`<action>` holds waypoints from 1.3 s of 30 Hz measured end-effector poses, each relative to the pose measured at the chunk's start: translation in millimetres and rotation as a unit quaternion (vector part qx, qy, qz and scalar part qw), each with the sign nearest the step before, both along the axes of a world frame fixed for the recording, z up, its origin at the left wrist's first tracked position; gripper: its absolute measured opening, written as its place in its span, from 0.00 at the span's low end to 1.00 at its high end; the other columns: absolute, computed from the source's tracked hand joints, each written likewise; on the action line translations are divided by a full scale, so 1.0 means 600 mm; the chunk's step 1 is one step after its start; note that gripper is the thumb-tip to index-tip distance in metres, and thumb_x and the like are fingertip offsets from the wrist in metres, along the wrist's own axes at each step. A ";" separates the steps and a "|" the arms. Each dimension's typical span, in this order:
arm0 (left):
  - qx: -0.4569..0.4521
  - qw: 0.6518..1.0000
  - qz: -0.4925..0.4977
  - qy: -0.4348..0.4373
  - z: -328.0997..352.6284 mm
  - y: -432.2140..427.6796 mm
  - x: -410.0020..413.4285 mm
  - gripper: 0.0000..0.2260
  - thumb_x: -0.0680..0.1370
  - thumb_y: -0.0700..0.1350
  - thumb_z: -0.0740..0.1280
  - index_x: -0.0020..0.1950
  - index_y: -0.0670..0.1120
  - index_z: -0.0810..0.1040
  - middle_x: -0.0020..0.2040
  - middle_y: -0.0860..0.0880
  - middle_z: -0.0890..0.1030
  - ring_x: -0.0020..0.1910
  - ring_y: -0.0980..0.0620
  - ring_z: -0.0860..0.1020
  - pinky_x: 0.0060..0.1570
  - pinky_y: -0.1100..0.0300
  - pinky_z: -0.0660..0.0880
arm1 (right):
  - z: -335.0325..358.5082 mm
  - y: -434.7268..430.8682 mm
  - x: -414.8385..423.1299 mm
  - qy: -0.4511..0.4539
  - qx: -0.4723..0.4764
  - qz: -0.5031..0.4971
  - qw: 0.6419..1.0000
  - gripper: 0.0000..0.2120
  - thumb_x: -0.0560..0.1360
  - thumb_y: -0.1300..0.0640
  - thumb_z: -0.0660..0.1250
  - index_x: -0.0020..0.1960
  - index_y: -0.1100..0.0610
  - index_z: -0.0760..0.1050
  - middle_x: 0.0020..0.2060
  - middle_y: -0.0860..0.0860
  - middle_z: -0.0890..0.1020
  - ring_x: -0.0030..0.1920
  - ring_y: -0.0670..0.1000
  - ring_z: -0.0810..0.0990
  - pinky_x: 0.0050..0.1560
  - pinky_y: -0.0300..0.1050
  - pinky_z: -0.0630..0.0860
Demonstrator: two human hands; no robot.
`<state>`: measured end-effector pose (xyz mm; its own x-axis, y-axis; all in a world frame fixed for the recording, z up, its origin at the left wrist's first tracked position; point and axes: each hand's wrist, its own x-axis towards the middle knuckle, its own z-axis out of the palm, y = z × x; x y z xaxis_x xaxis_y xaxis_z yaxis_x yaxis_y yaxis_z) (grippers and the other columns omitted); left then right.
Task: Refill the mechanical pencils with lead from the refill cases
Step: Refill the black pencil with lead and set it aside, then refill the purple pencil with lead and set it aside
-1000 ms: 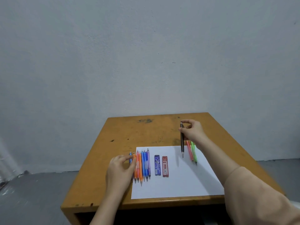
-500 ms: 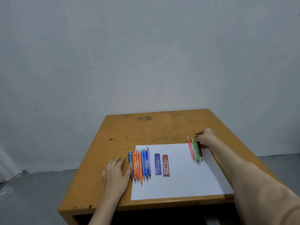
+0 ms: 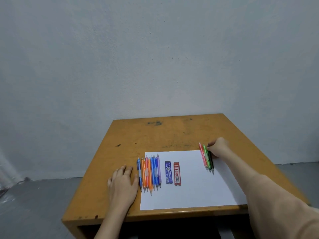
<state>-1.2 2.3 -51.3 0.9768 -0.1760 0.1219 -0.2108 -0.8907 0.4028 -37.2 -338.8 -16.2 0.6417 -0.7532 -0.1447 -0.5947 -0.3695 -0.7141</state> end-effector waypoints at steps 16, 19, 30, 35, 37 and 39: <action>0.015 1.000 -0.001 0.005 0.006 -0.001 -0.007 0.23 0.80 0.59 0.55 0.74 0.53 0.65 0.74 0.53 0.63 0.73 0.53 0.58 0.72 0.52 0.56 | 0.033 0.046 -0.020 -0.034 -0.080 0.088 0.992 0.12 0.76 0.60 0.66 0.58 0.56 0.79 0.49 0.53 0.79 0.41 0.49 0.76 0.41 0.41 0.71; 0.016 1.000 0.001 0.010 0.009 -0.002 -0.009 0.23 0.80 0.59 0.54 0.74 0.53 0.64 0.75 0.53 0.63 0.74 0.53 0.58 0.72 0.52 0.55 | 0.047 0.077 -0.018 -0.066 -0.078 0.147 0.984 0.12 0.76 0.63 0.64 0.57 0.55 0.80 0.43 0.51 0.79 0.32 0.46 0.71 0.31 0.37 0.67; 0.009 1.000 -0.002 0.007 0.009 -0.001 -0.011 0.23 0.80 0.59 0.54 0.74 0.53 0.65 0.74 0.53 0.63 0.74 0.53 0.58 0.72 0.52 0.54 | 0.054 0.201 0.006 -0.103 0.005 0.311 0.945 0.17 0.74 0.56 0.70 0.62 0.54 0.77 0.44 0.50 0.79 0.43 0.47 0.77 0.45 0.40 0.76; 0.002 1.000 -0.001 0.006 0.010 -0.002 -0.010 0.22 0.80 0.58 0.55 0.73 0.53 0.65 0.74 0.54 0.64 0.73 0.54 0.58 0.72 0.52 0.55 | 0.036 0.217 0.033 -0.027 -0.040 0.364 0.930 0.23 0.74 0.50 0.70 0.67 0.52 0.72 0.55 0.50 0.78 0.51 0.46 0.76 0.47 0.39 0.74; -0.001 1.000 0.000 0.004 0.011 -0.003 -0.010 0.22 0.80 0.58 0.56 0.73 0.53 0.65 0.74 0.54 0.64 0.73 0.54 0.58 0.72 0.53 0.55 | 0.031 0.219 0.044 0.017 -0.045 0.382 0.923 0.26 0.74 0.49 0.70 0.70 0.51 0.69 0.60 0.51 0.76 0.53 0.47 0.76 0.49 0.41 0.76; -0.001 1.000 0.001 0.001 0.011 -0.003 -0.009 0.22 0.80 0.58 0.56 0.73 0.53 0.66 0.74 0.54 0.64 0.73 0.55 0.59 0.72 0.53 0.55 | 0.028 0.217 0.052 0.049 -0.047 0.393 0.917 0.27 0.74 0.49 0.70 0.71 0.51 0.67 0.62 0.52 0.75 0.55 0.48 0.76 0.51 0.43 0.78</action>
<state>-6.5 0.3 -44.6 0.9775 -0.1735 0.1196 -0.2076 -0.8902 0.4055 -5.9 -208.4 0.7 0.9791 -0.0757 -0.1887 -0.1778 -0.7688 -0.6143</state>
